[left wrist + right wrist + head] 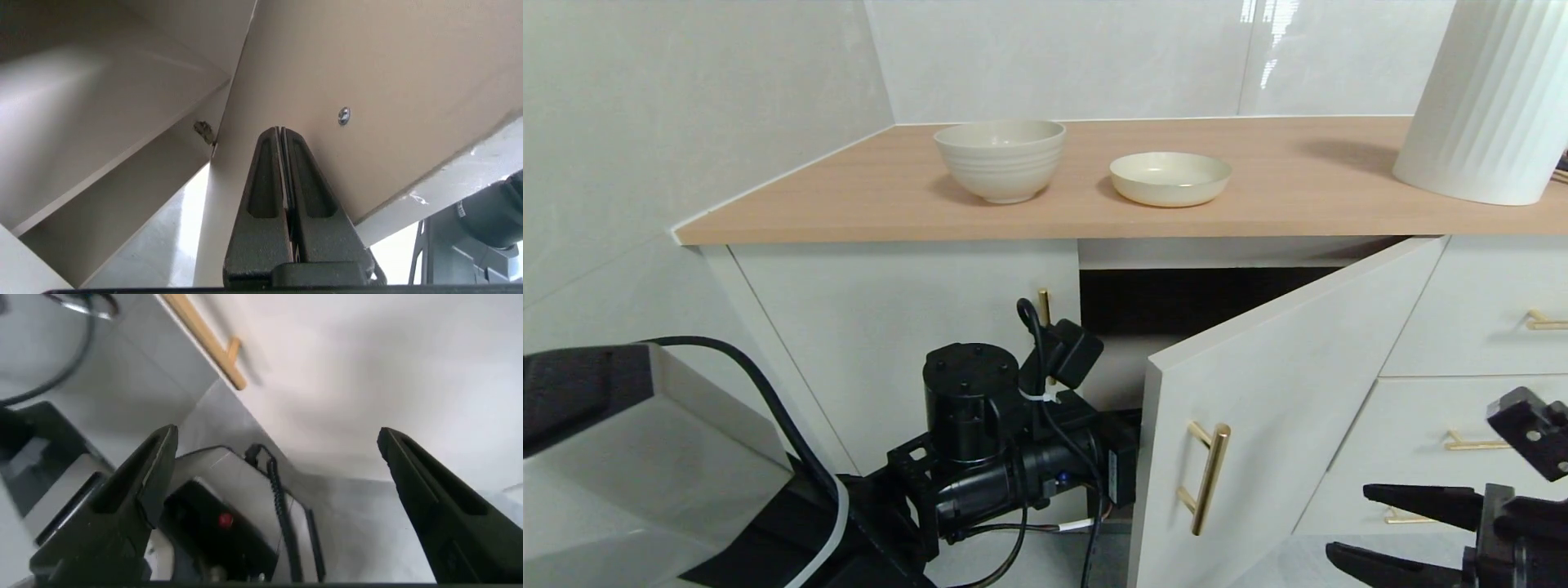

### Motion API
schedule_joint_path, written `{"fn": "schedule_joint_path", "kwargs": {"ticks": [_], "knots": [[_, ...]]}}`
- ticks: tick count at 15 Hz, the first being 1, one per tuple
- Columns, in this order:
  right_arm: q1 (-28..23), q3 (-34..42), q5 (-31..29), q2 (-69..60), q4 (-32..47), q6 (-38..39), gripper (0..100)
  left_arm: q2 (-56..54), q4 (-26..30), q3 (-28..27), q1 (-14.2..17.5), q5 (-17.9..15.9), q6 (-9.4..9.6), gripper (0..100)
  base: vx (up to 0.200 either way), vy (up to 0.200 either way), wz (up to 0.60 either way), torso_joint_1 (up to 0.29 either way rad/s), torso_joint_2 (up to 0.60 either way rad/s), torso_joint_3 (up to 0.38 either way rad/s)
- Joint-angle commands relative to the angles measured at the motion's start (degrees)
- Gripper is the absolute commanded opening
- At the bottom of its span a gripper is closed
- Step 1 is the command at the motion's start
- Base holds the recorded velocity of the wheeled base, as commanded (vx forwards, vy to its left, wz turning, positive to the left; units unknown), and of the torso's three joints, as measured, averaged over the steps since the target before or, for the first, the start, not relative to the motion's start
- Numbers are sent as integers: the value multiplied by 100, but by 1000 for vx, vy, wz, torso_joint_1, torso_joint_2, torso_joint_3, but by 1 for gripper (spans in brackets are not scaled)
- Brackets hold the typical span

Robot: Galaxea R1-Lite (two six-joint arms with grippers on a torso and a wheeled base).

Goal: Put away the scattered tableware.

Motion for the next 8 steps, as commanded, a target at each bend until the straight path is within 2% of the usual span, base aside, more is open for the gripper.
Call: {"fn": "schedule_joint_path", "kwargs": {"ticks": [1, 5, 8], "knots": [[10, -259, -10, -528, 82, -3, 100, 23, 20, -17, -3, 2, -3, 0, 0, 0, 0, 0, 0, 0], [19, -259, -2, -493, 100, -3, 100, 58, 170, -175, -38, 2, -3, 0, 0, 0, 0, 0, 0, 0], [19, -242, -10, -458, 100, -3, 100, 181, 416, -438, -170, 10, -3, 0, -200, 0, 0, 4, 6, 2]]}}
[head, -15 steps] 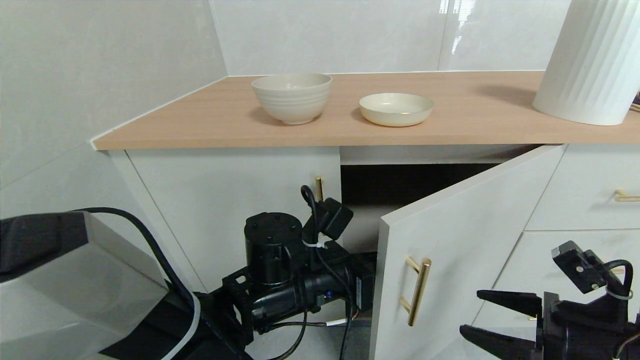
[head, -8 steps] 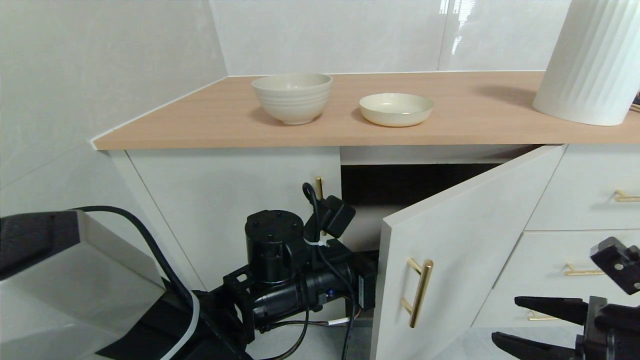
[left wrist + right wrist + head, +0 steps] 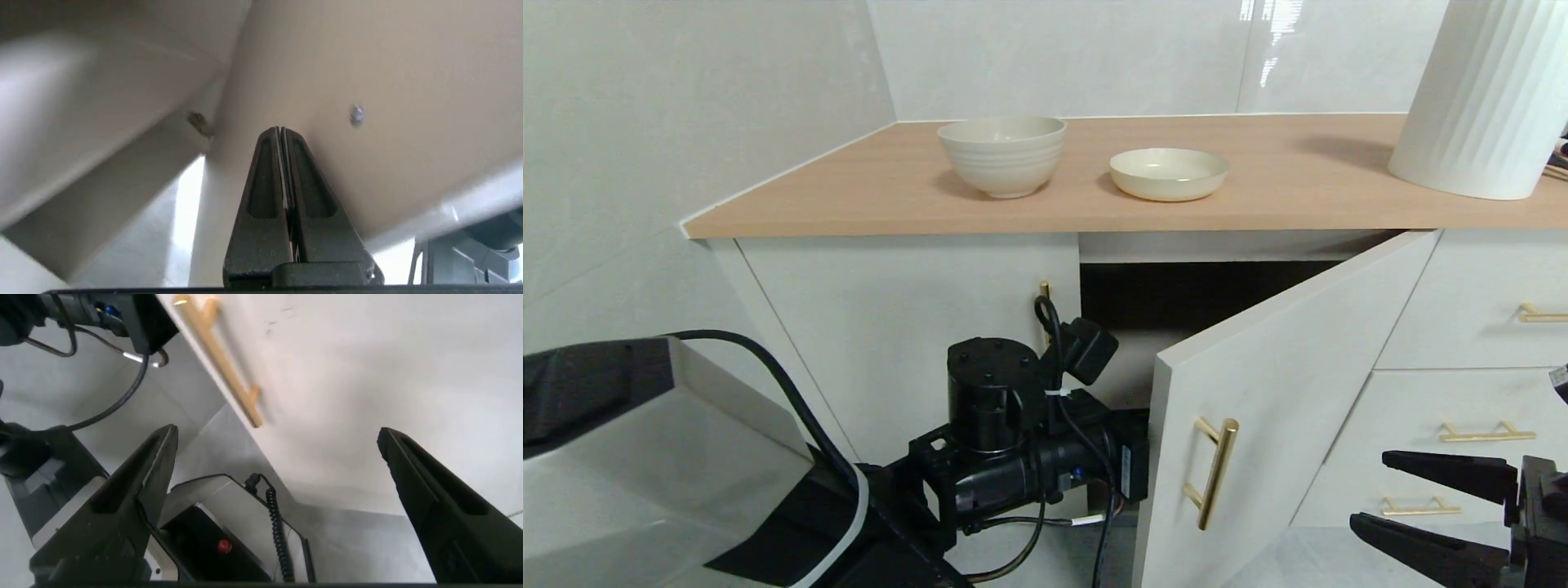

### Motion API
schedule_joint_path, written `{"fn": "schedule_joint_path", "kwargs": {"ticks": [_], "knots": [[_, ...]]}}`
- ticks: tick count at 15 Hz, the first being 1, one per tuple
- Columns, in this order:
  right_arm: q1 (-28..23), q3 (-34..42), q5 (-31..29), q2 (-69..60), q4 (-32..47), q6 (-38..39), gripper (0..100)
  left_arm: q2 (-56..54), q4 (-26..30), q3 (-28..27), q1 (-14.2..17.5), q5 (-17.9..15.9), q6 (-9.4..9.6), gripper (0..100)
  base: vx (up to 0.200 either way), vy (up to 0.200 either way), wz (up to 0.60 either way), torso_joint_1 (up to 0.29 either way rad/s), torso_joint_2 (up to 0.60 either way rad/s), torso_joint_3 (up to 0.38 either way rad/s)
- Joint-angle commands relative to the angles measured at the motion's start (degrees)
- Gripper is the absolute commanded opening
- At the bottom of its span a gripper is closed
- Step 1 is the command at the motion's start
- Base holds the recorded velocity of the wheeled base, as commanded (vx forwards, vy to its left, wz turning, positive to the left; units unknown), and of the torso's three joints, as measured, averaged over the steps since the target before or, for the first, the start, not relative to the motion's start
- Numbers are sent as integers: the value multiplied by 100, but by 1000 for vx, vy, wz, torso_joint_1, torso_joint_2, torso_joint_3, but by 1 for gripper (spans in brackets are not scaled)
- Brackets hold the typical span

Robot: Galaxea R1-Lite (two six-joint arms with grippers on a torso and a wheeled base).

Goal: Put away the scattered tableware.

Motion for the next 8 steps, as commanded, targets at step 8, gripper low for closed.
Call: {"fn": "schedule_joint_path", "kwargs": {"ticks": [8], "knots": [[71, 65, 8, -47, 13, 0, 100, 357, 870, -1010, -406, 21, -1, 0, -25, 0, 0, 0, 2, 0]]}}
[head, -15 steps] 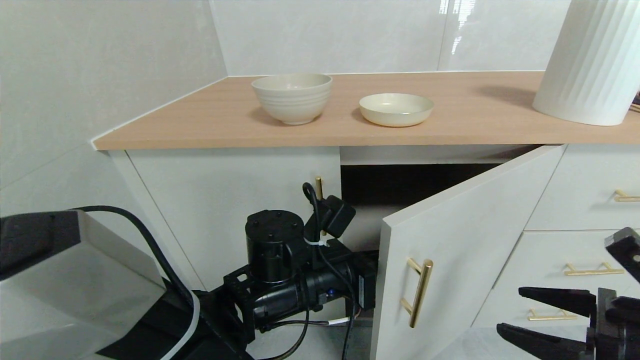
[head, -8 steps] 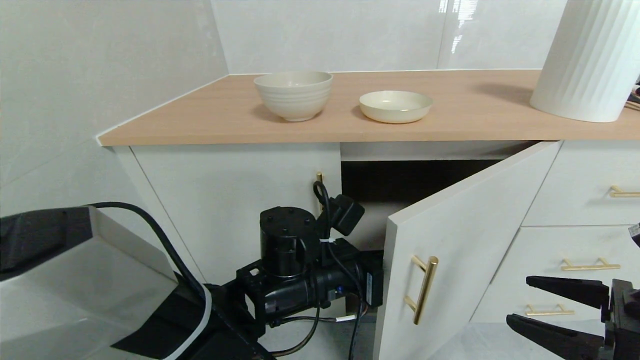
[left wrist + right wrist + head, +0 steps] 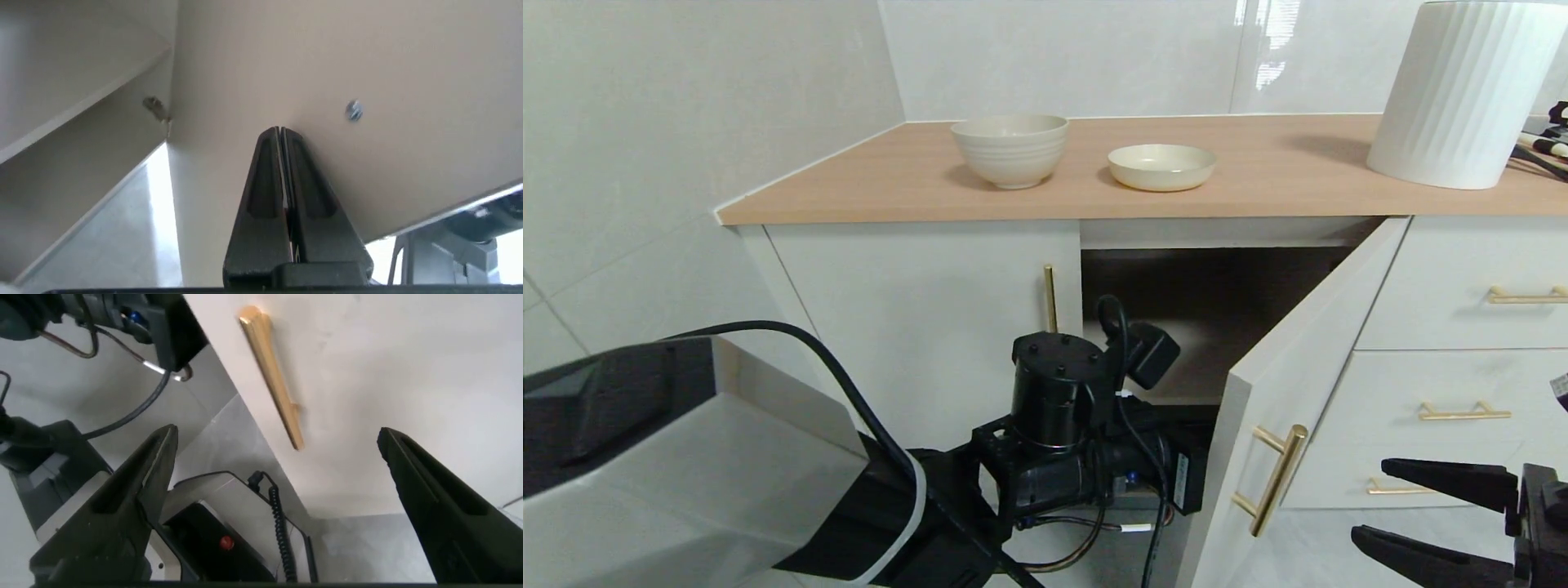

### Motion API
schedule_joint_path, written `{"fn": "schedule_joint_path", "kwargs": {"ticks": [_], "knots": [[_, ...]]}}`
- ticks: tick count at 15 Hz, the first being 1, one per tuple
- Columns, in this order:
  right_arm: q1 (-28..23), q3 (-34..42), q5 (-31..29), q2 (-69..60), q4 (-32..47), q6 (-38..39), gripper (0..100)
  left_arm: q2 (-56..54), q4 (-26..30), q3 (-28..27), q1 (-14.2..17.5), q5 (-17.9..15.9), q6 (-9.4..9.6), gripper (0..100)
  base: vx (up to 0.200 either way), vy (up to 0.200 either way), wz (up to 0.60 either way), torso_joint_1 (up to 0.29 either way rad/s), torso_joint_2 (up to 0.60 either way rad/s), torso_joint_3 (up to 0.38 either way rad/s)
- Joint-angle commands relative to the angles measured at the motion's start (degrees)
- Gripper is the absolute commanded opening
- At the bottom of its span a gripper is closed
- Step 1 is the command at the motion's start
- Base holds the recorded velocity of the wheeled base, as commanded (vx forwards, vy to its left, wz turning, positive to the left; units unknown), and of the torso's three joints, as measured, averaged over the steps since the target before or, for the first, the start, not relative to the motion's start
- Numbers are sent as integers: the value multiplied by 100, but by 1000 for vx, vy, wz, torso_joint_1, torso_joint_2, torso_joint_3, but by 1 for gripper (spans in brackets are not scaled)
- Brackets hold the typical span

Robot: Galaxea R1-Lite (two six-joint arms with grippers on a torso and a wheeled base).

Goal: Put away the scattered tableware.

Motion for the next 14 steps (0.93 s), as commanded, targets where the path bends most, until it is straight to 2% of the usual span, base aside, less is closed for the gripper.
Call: {"fn": "schedule_joint_path", "kwargs": {"ticks": [1, 4, 6, 7, 11, 14], "knots": [[7, 1, 3, -4, -1, 0, 100, 5, 11, -62, -34, 10, -3, 0, 0, 0, 0, 0, 0, 0], [7, 10, 3, -12, -1, 0, 100, -3, 29, -71, -34, 19, -3, 0, 0, 0, 0, 0, 0, 0], [7, 10, 12, -48, -1, 0, 100, 40, 38, -150, -34, 19, -3, 0, -200, 0, 0, 5, 2, -2], [42, 63, 12, -48, -9, 9, 100, 93, 169, -264, -34, 19, 6, 0, -200, 0, 0, 12, -2, -2], [50, 72, 3, -320, -27, 17, 100, 137, 723, -686, -34, 19, 23, 0, 0, 0, 0, 0, 0, 0], [86, 54, 12, -548, -18, 17, 100, 120, 952, -791, -34, 19, 23, 0, 0, 0, 0, 0, 0, 0]]}}
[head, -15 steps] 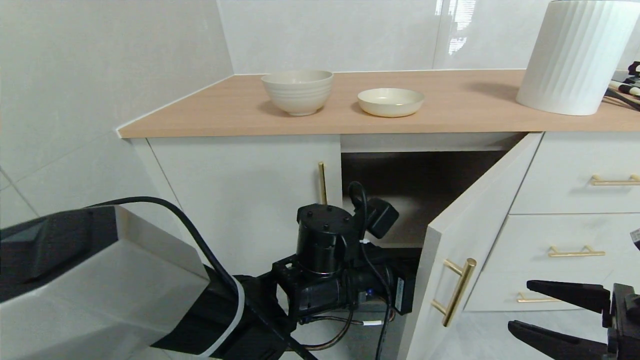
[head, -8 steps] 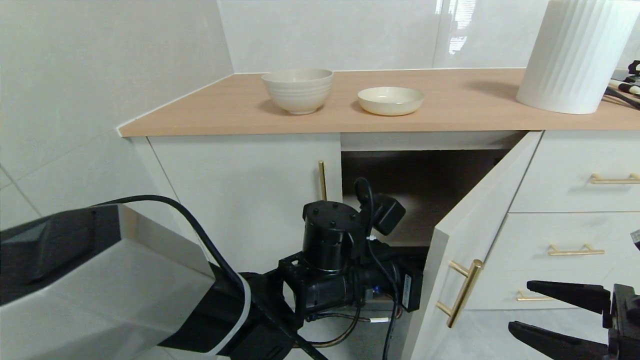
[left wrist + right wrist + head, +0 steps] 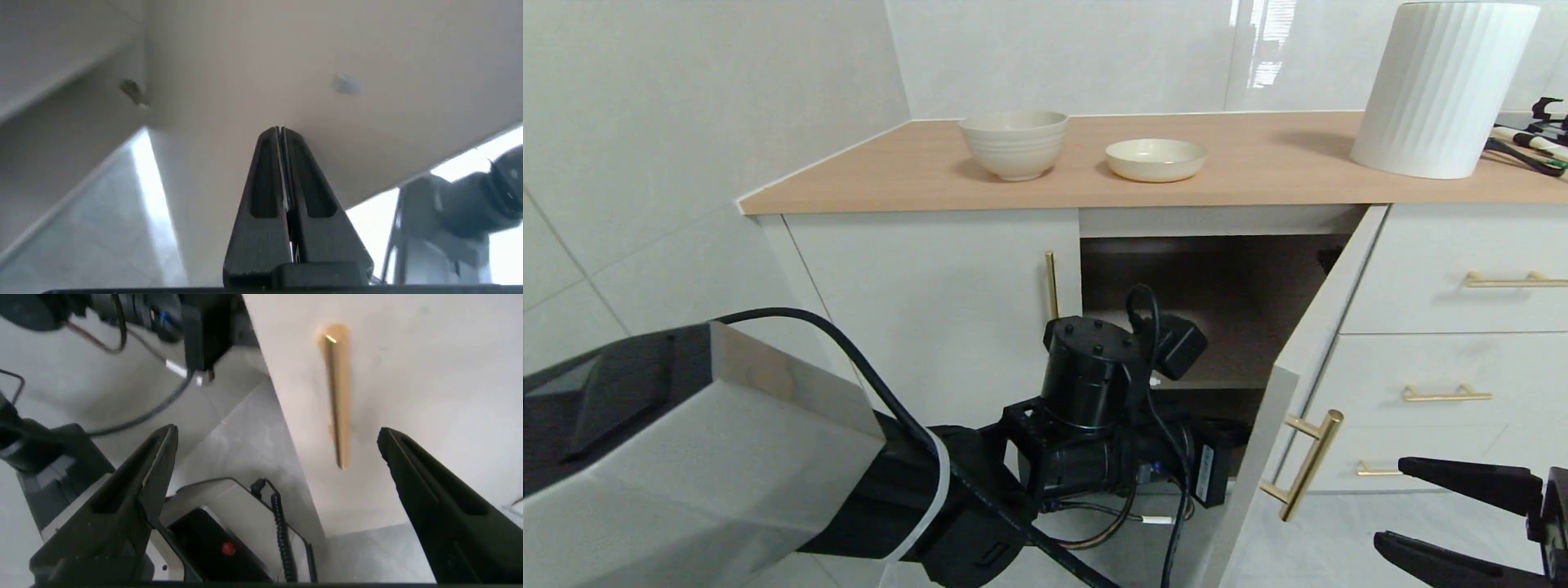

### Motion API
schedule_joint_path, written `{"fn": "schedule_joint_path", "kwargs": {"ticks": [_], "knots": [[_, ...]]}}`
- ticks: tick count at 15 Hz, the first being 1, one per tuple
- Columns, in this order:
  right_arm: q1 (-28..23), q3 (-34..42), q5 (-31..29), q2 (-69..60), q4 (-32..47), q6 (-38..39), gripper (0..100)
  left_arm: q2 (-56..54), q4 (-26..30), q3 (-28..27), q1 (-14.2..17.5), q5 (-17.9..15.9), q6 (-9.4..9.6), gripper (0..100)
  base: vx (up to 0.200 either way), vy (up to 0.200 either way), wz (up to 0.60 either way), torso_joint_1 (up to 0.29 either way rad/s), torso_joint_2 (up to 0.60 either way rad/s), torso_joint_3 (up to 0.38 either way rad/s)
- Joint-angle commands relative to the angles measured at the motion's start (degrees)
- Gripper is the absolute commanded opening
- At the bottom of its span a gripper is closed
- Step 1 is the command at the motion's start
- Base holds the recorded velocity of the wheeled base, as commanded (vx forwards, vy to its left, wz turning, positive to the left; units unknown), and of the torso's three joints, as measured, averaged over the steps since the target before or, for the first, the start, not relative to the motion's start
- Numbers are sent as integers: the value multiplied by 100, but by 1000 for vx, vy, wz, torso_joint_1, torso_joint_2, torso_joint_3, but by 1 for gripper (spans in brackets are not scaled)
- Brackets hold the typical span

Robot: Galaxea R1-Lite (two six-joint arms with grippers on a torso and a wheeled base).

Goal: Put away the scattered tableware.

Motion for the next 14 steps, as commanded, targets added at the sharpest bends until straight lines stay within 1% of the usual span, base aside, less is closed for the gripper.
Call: {"fn": "schedule_joint_path", "kwargs": {"ticks": [1, 4, 6, 8, 9, 13, 14], "knots": [[32, -15, 7, -186, -1, -1, 100, -2, 45, -104, 13, -1, -4, 0, 0, 0, 0, 0, 0, 0], [67, -24, 16, -353, 8, -1, 100, 6, 230, -236, -4, 8, -4, 0, 0, 0, 0, 0, 0, 0], [76, -33, 25, -405, 8, -1, 100, 24, 362, -394, -39, 87, -4, 0, -200, 0, 0, 2, 2, -2], [138, -24, 25, -423, 8, -1, 100, 94, 406, -526, -48, 96, -4, 0, -200, 0, 0, 15, 5, -2], [155, -24, 25, -467, 8, -1, 100, 156, 415, -631, -57, 96, -4, 0, 0, 0, 0, 0, 0, 0], [164, -33, 42, -555, 8, -1, 100, 165, 423, -649, -66, 96, -4, 0, 0, 0, 0, 0, 0, 0], [164, -33, 51, -555, 8, -1, 100, 261, 432, -781, -92, 96, -4, 0, 0, 0, 0, 0, 0, 0]]}}
